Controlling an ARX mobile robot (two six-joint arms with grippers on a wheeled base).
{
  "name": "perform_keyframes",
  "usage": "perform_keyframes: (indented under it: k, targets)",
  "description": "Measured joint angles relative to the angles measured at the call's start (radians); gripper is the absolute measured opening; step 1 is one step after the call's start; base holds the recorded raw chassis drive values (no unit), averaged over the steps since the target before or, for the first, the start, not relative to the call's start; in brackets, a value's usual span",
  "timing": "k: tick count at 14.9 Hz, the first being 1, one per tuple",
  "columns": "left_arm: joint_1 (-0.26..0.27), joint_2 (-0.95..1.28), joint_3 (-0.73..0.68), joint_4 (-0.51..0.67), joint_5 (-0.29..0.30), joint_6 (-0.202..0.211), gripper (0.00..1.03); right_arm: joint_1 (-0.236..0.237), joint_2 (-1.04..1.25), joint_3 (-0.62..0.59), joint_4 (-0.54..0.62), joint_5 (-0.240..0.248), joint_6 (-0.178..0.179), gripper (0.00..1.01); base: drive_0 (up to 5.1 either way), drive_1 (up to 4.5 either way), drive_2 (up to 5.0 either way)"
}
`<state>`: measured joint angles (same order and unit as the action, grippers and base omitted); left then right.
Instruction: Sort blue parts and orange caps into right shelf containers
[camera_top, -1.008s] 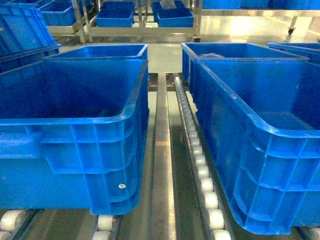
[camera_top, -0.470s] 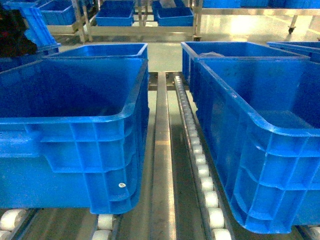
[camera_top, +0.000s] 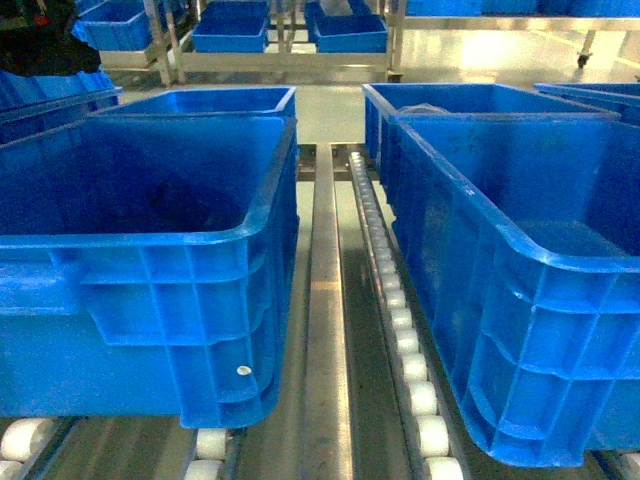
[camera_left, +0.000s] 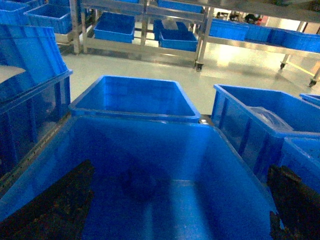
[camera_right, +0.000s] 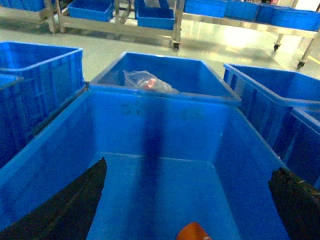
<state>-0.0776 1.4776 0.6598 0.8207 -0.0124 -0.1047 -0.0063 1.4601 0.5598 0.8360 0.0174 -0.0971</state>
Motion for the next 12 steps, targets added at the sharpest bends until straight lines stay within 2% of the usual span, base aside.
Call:
perform_keyframes:
  k: [1,2,3,5,6,7,8,11,12]
  targets:
    - [0.0,-0.007,0.0,-0.004,-0.015,0.009,0.97,0.001,0.0,-0.01,0.057,-0.007,0.002,0.94,0.0,0.0,0.0]
    - [0.001,-0.046,-0.056,0.016,-0.054,0.051,0.83,0.001,-0.039,-0.067,0.111,-0.013,0.045,0.79,0.0,0.0,0.0]
    - [0.01,-0.101,-0.137,0.035,-0.054,0.071,0.7,0.001,-0.094,-0.149,0.116,-0.014,0.067,0.64,0.0,0.0,0.0]
    - [0.023,-0.195,-0.264,0.065,-0.043,0.087,0.44,0.001,-0.178,-0.248,0.12,-0.014,0.08,0.38,0.0,0.0,0.0]
    - [0.061,-0.244,-0.325,0.069,0.006,0.088,0.3,0.001,-0.234,-0.294,0.118,-0.014,0.082,0.24,0.0,0.0,0.0]
    - [0.08,-0.286,-0.368,0.07,0.004,0.087,0.17,0.001,-0.28,-0.33,0.108,-0.014,0.082,0.11,0.0,0.0,0.0]
    - [0.082,-0.328,-0.405,0.065,0.006,0.087,0.05,0.001,-0.322,-0.363,0.094,-0.015,0.082,0.02,0.0,0.0,0.0]
    - [0.077,-0.462,-0.5,0.023,0.012,0.089,0.02,0.001,-0.468,-0.441,0.024,-0.017,0.086,0.02,0.0,0.0,0.0]
    - [0.077,-0.506,-0.524,0.003,0.012,0.089,0.02,0.001,-0.497,-0.473,0.057,-0.017,0.086,0.02,0.0,0.0,0.0]
